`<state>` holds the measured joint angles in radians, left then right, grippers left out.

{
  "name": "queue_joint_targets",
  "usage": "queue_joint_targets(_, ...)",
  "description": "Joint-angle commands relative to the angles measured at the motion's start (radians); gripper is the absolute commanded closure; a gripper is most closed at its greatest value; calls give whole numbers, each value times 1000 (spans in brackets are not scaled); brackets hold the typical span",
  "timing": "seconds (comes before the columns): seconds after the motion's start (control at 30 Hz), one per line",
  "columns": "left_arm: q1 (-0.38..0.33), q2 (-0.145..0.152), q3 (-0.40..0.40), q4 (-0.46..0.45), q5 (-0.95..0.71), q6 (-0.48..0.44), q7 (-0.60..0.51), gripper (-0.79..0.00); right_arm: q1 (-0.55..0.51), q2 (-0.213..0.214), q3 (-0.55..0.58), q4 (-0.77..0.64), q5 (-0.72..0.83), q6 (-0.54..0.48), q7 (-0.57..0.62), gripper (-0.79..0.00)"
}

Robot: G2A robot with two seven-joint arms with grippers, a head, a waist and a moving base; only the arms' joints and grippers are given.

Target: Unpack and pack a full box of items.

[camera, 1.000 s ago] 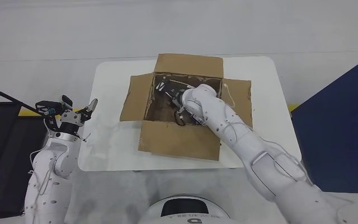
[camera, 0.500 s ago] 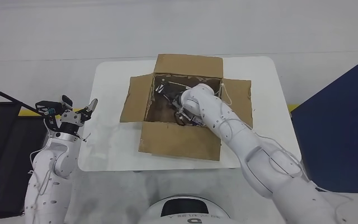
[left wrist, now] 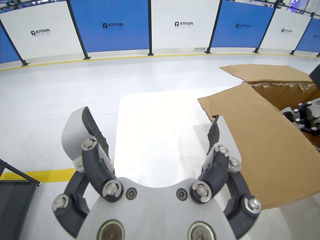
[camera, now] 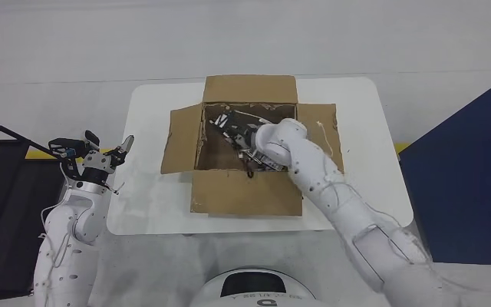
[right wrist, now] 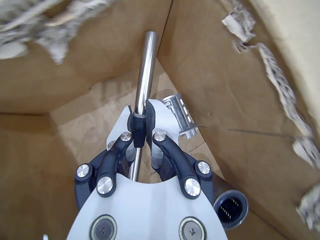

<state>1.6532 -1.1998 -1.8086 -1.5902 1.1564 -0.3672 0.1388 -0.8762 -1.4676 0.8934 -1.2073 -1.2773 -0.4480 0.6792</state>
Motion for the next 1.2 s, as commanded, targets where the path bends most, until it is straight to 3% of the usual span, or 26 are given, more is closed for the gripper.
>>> queue_joint_targets(0.0, 0, 0, 0, 0, 0, 0, 0, -785, -80, 27, 64, -130, -11, -35, 7, 0)
queue_joint_targets(0.17, 0, 0, 0, 0, 0, 0, 0, -785, -235, 74, 201, -358, -21, -93, -30, 0)
queue_joint_targets(0.33, 0, 0, 0, 0, 0, 0, 0, -785, -345, 100, 287, -496, -62, -132, -187, 0)
queue_joint_targets(0.43, 0, 0, 0, 0, 0, 0, 0, -785, -370, 107, 306, -510, -77, -130, -225, 0)
queue_joint_targets(0.63, 0, 0, 0, 0, 0, 0, 0, -785, -286, 97, 242, -391, -62, -84, -136, 0)
queue_joint_targets(0.67, 0, 0, 0, 0, 0, 0, 0, -785, -263, 93, 225, -362, -61, -68, -119, -132)
queue_joint_targets(0.73, 0, 0, 0, 0, 0, 0, 0, -785, -218, 83, 188, -311, -51, -47, -98, -292)
queue_joint_targets(0.93, 0, 0, 0, 0, 0, 0, 0, -785, -129, 62, 95, -222, -31, -35, -5, -529)
queue_joint_targets(1.07, 0, 0, 0, 0, 0, 0, 0, -785, -88, 49, 48, -175, -2, -35, 28, -610)
queue_joint_targets(1.17, 0, 0, 0, 0, 0, 0, 0, -785, -43, 35, 8, -104, 0, -13, 28, -551)
